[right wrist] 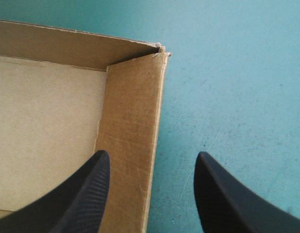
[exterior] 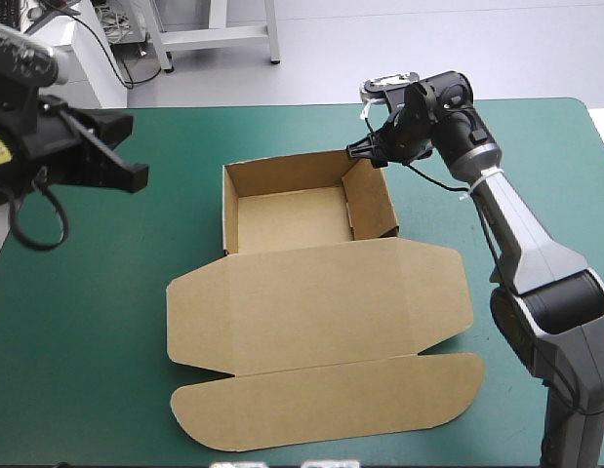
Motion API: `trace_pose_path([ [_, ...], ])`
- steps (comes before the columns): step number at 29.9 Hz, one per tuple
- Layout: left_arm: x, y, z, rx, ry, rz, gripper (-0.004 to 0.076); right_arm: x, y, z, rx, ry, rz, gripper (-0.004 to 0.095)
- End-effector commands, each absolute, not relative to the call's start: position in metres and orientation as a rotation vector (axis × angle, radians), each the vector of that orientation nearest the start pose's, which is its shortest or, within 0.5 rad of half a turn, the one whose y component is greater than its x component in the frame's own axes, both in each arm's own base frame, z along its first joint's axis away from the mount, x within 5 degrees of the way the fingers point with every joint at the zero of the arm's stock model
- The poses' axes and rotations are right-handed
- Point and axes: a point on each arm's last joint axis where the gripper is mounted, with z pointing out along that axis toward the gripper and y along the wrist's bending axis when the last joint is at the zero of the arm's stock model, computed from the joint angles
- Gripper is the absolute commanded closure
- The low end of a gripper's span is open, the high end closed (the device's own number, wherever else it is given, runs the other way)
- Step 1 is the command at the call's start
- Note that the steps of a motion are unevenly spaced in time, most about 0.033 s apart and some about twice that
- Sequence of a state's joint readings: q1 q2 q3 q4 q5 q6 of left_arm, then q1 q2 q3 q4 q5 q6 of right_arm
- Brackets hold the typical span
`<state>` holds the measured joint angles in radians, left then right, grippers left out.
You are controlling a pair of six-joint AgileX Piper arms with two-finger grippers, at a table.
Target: Fold the box
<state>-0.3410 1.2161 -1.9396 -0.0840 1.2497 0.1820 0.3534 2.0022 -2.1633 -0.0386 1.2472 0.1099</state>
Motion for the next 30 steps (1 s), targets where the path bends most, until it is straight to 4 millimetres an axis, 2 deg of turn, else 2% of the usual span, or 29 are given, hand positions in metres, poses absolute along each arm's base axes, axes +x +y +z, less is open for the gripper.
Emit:
trace_pose_path([
  [1,0.131,-0.055,0.544,0.545,1.925,-0.213,0.0732,0.409,0.144,0.388,-0.305,2.505,0.115,0.0409],
  [5,0.099,-0.043,0.517,0.508,1.837,-0.216,0.0732,0.419,0.147,0.370,-0.311,2.543,0.104,0.0409],
  [8,0.077,-0.035,0.489,0.483,1.800,-0.226,0.0732,0.425,0.150,0.358,-0.315,2.566,0.098,0.0412],
  [15,0.035,-0.020,0.409,0.423,1.822,-0.266,0.0732,0.439,0.155,0.328,-0.325,2.636,0.091,0.0495],
  [21,0.015,-0.013,0.337,0.335,1.870,-0.331,0.0732,0.444,0.158,0.313,-0.328,2.669,0.101,0.0672],
  [25,0.006,-0.009,0.296,0.291,1.867,-0.361,0.0732,0.447,0.159,0.305,-0.340,2.682,0.083,0.0913],
  [28,0.001,-0.007,0.294,0.242,1.746,-0.401,0.0732,0.451,0.151,0.303,-0.343,2.675,0.005,0.0927],
  [30,0.004,-0.008,0.295,0.243,1.756,-0.396,0.0732,0.454,0.140,0.304,-0.319,2.673,-0.037,0.0927],
])
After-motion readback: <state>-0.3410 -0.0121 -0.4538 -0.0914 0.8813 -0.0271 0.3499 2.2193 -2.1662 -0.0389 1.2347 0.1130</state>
